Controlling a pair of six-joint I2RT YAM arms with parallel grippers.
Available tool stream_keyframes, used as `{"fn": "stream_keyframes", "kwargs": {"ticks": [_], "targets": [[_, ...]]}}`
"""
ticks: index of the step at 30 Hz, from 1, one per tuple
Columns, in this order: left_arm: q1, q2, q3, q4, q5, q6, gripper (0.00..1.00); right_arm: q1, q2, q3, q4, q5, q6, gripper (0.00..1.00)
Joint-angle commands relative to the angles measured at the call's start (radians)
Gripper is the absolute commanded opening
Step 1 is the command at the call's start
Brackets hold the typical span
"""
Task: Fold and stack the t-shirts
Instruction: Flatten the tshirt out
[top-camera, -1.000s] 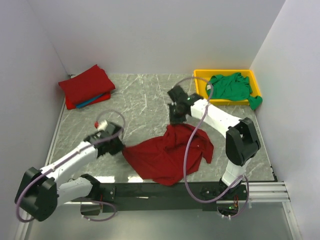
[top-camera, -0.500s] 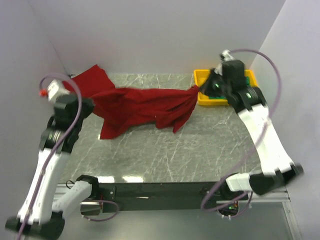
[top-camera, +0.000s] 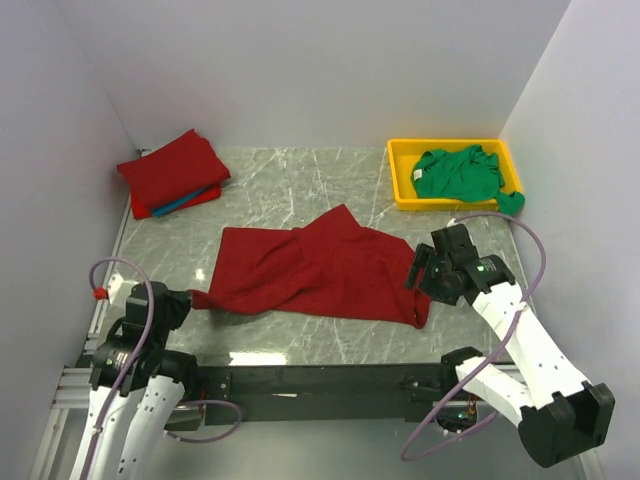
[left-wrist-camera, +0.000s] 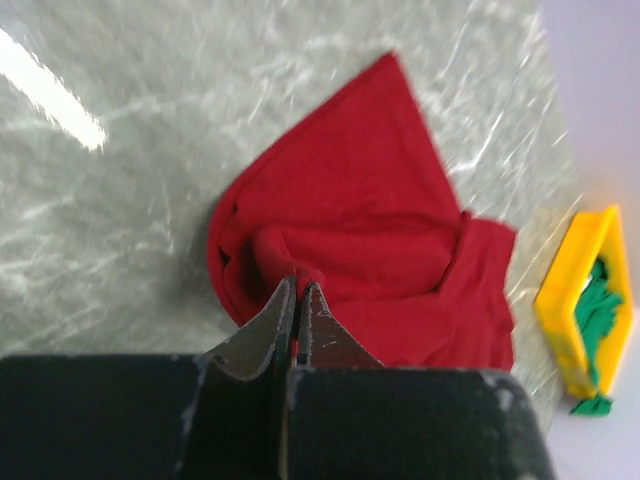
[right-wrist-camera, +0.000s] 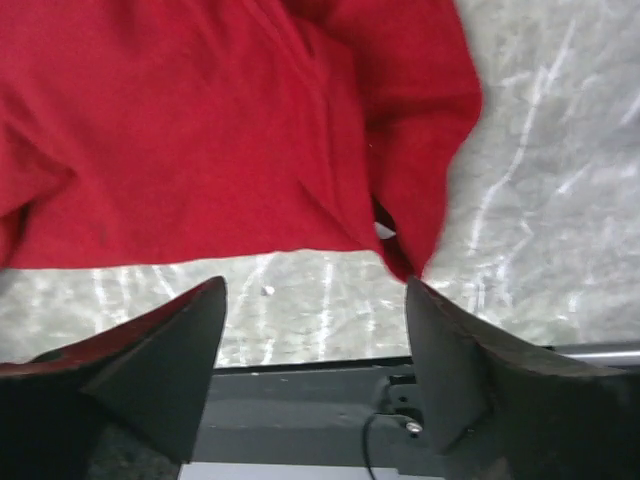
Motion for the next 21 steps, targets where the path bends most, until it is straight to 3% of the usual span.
{"fn": "stream_keyframes", "kwargs": {"ticks": [1, 7, 13, 21], "targets": [[0.005, 0.030, -0.006, 0.037, 0.094, -0.001, 0.00, -0.004, -0.007, 0.077, 0.083, -0.021, 0.011, 0.80], [0.005, 0.167, 0.010, 0.160, 0.123, 0.076, 0.00, -0.006, 0.231, 0.275, 0.237, -0.096, -0.116, 0.80], [0.005, 0.334, 0.036, 0.302, 0.160, 0.114, 0.00, -0.006, 0.541, 0.438, 0.363, -0.204, -0.174, 0.72], [0.005, 0.662, 0.124, 0.442, 0.233, 0.263, 0.00, 0.013, 0.900, 0.687, 0.480, -0.317, -0.214, 0.65]]}}
